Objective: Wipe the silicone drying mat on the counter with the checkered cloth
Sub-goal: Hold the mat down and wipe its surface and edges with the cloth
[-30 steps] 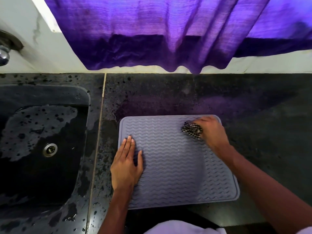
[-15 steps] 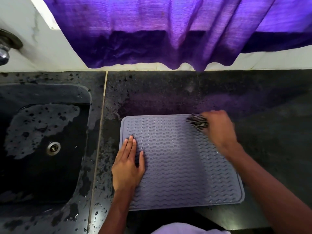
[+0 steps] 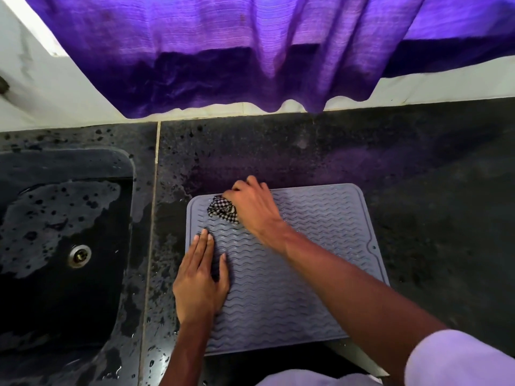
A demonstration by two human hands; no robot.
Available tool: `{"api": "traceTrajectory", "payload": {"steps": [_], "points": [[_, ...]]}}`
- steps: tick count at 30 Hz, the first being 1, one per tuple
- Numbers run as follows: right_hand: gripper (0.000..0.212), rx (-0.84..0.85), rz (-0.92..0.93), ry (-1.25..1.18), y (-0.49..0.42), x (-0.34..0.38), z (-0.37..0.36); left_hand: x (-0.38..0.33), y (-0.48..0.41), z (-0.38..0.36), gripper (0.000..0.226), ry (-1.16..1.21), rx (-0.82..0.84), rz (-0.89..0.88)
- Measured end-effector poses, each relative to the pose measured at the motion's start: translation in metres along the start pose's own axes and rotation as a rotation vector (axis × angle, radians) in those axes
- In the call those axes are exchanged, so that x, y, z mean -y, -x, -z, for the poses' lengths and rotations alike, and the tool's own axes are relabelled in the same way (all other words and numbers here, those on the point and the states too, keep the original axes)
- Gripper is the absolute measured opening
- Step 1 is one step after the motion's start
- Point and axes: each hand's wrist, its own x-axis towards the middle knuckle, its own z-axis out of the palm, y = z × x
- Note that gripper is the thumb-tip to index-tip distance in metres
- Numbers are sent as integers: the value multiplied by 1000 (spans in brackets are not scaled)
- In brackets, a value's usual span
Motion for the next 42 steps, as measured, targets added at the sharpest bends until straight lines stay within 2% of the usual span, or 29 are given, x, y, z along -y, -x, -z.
{"api": "traceTrajectory", "payload": {"steps": [10,18,25,29,31,34,38,42], "points": [[44,7,-176,45,28,-88,18,-2,-1,3,50,7,10,19],[29,88,-356,42,63,-166,56,-3,-1,3,50,21,16,34],[36,112,-554,18,82,-212,79,-3,-1,4,49,27,8,25],[35,162,-682,130,97,-226,93,-3,-1,4,49,39,5,27],[29,118,-717,165,106,-232,103,-3,-1,3,48,51,-2,28],[24,28,-699,38,113,-235,114,-2,-1,2,48,51,-4,27],[52,99,-652,-226,101,-225,117,-1,-1,2,49,45,-3,16],[43,153,-626,-311,84,-218,103,-2,-1,2,50,36,7,25]]}}
